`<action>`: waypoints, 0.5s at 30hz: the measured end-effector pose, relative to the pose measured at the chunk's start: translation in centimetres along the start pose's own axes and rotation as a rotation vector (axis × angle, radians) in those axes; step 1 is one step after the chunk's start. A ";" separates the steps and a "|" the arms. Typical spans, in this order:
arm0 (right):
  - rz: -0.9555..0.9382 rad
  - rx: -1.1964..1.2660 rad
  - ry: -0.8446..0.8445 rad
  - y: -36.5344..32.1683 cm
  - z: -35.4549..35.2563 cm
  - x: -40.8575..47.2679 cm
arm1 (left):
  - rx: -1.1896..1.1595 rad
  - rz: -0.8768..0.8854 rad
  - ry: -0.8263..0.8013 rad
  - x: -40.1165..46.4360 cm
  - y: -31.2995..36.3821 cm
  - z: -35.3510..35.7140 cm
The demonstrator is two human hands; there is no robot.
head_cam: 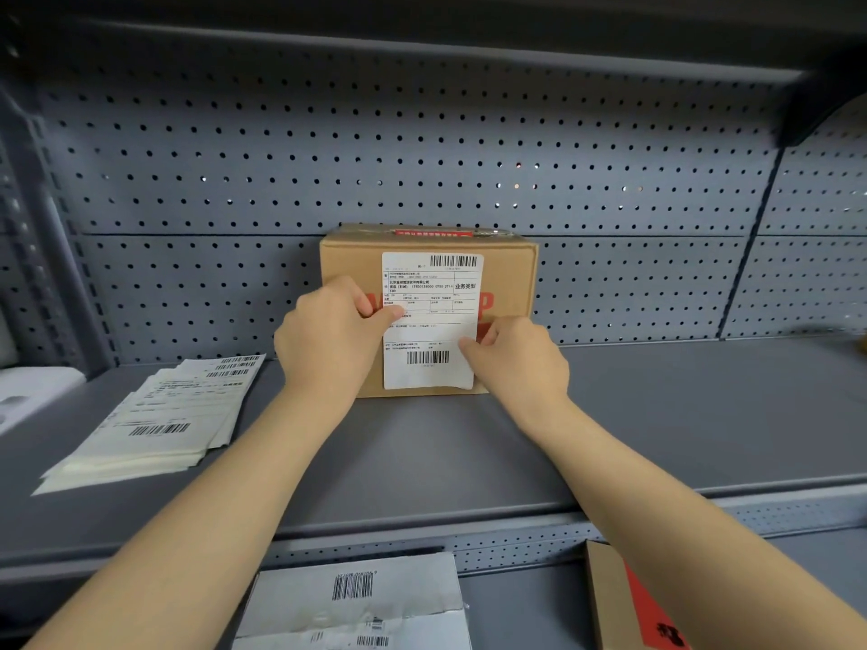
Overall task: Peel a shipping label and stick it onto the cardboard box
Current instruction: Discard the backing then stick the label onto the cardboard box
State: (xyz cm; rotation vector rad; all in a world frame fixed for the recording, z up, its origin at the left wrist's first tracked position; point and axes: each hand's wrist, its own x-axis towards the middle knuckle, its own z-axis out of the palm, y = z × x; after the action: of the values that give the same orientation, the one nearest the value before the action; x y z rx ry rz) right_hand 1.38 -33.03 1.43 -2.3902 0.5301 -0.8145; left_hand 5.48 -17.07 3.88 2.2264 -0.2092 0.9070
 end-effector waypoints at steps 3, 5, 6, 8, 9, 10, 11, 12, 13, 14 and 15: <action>-0.040 -0.068 0.003 0.1 -0.4 -0.3 | 0.066 0.035 -0.002 -0.2 0.0 -0.1; -0.121 -0.129 0.007 0.0 -0.9 -0.7 | 0.081 0.098 0.006 -0.5 0.3 -0.2; -0.189 -0.167 0.021 -0.1 -1.1 -0.9 | 0.077 0.160 0.018 -0.7 0.5 -0.3; -0.392 -0.216 0.116 -0.4 -1.1 -1.2 | 0.104 0.400 0.067 -1.0 0.7 0.0; -0.528 -0.235 0.189 -0.6 -0.9 -1.3 | 0.152 0.550 0.093 -1.2 0.7 0.1; -0.656 -0.270 0.252 -0.6 -0.6 -1.3 | 0.215 0.693 0.093 -1.4 0.5 0.3; -0.767 -0.323 0.295 -0.5 -0.4 -1.3 | 0.292 0.821 0.064 -1.6 0.2 0.5; -0.860 -0.398 0.301 -0.3 0.0 -1.0 | 0.386 0.930 0.027 -1.6 -0.4 0.8; -0.914 -0.487 0.258 0.1 0.2 -0.9 | 0.485 1.001 -0.008 -1.6 -1.2 0.9; -0.939 -0.572 0.215 0.6 0.2 -0.6 | 0.583 1.025 -0.043 -1.5 -1.9 0.7; -0.946 -0.658 0.180 1.0 -0.1 -0.5 | 0.696 1.014 -0.089 -1.5 -2.6 0.3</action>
State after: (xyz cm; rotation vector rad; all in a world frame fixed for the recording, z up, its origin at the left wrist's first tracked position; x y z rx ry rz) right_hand 0.81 -33.54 0.67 -3.2187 -0.4153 -1.4122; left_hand 5.54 -15.54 1.33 2.7935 -1.3206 1.5672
